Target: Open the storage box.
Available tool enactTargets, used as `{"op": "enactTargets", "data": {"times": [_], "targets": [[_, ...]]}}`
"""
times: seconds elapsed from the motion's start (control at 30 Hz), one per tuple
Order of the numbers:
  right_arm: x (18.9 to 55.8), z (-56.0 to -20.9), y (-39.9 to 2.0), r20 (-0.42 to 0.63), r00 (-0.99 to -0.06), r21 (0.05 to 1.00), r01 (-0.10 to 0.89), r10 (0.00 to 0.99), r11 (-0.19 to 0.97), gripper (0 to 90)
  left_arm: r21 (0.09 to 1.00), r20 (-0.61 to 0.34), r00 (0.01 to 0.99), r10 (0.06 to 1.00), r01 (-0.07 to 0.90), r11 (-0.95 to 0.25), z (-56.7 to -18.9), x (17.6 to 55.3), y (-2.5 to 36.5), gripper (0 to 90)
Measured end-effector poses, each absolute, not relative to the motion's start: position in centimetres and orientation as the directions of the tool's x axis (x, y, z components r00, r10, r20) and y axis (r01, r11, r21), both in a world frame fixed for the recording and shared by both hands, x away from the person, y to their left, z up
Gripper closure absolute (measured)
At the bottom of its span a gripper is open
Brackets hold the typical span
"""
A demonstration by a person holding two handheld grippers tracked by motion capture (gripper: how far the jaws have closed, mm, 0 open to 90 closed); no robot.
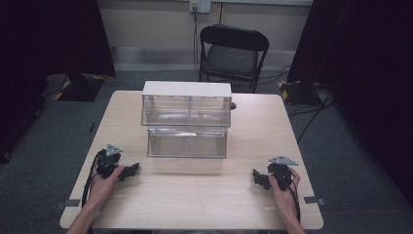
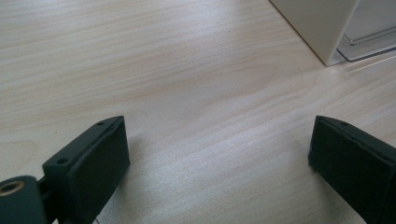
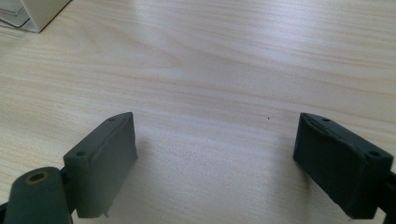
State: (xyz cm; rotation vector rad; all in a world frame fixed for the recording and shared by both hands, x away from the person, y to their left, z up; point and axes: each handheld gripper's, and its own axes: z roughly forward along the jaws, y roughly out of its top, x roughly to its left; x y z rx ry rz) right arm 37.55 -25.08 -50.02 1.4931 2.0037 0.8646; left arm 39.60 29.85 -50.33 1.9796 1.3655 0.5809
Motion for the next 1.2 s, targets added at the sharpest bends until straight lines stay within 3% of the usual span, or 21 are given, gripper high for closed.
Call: {"op": "enactTargets", "data": {"times": [0.47,0.5,0.57,0.63,1.2], "targets": [[37.5,-50.0,-25.1,-0.015,-0.28,0.735,0.648,0.96,0.2,12.5,0.719,-0.003,0.346,0.938,0.653,-0.239,-50.2,39.6,29.7,4.7],[37.5,-50.0,-25.1,-0.015,-0.28,0.735,0.648,0.96,0.2,12.5,0.718,-0.003,0.344,0.939,0.654,-0.237,-50.1,39.5,29.7,5.6],[37.5,-50.0,-25.1,-0.015,-0.28,0.735,0.648,0.96,0.2,12.5,0.724,-0.006,0.336,0.942,0.651,-0.228,-49.9,39.4,29.7,18.5],[37.6,-50.0,-25.1,-0.015,-0.28,0.735,0.648,0.96,0.2,12.5,0.721,-0.013,0.342,0.94,0.654,-0.228,-49.9,39.4,29.7,15.0],[37.6,-50.0,-25.1,-0.015,-0.28,0.735,0.648,0.96,0.2,12.5,0.769,-0.018,0.386,0.922,0.595,-0.234,-48.2,38.5,29.3,18.6]]}}
